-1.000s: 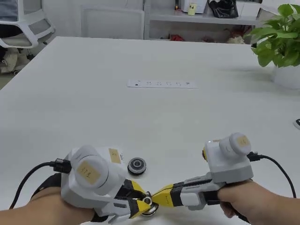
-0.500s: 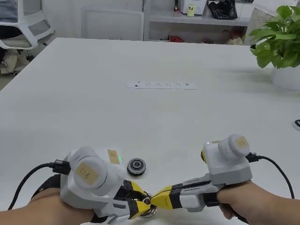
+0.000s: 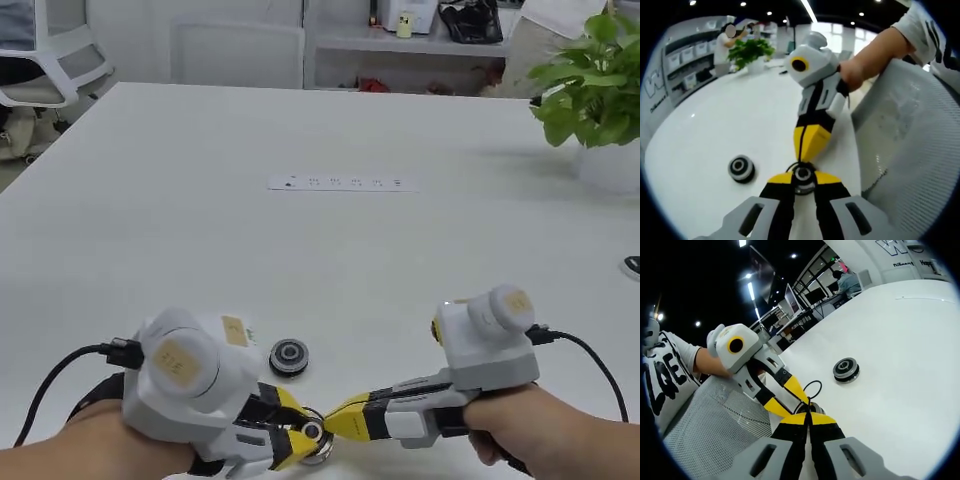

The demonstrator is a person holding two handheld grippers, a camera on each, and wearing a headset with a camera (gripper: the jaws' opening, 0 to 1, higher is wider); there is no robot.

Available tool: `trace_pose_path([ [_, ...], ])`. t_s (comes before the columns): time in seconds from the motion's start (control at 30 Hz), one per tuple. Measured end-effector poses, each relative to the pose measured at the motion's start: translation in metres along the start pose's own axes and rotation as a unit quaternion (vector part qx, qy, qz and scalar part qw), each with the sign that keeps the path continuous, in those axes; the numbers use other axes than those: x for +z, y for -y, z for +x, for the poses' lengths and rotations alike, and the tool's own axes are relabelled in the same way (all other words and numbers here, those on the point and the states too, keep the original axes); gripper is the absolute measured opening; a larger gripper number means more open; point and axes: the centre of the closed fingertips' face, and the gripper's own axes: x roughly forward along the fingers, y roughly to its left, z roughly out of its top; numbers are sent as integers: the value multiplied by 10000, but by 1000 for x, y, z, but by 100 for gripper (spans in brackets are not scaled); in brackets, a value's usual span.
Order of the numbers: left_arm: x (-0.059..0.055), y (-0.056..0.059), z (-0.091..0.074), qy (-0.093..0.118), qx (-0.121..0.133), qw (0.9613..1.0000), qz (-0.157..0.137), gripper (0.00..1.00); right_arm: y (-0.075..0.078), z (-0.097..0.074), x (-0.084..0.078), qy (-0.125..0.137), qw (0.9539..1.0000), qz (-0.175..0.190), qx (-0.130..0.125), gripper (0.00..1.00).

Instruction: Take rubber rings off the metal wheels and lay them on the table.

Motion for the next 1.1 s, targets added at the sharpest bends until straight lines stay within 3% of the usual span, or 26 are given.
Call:
trace_pose_path([
  [0.2,7,5,-7,169,-141,9998,-28,19,1,-3,3,69,10000,50,-12,0],
  [0.4,9,8,-14,182,-208,9996,22,23,0,-4,5,77,10000,42,-5,0],
  [0.7,20,4,-29,349,-97,9993,-48,27,-3,-8,13,162,9999,15,-11,0],
  [1.1,19,-1,-47,454,71,9989,-117,32,-10,-9,25,246,9997,-66,19,0],
])
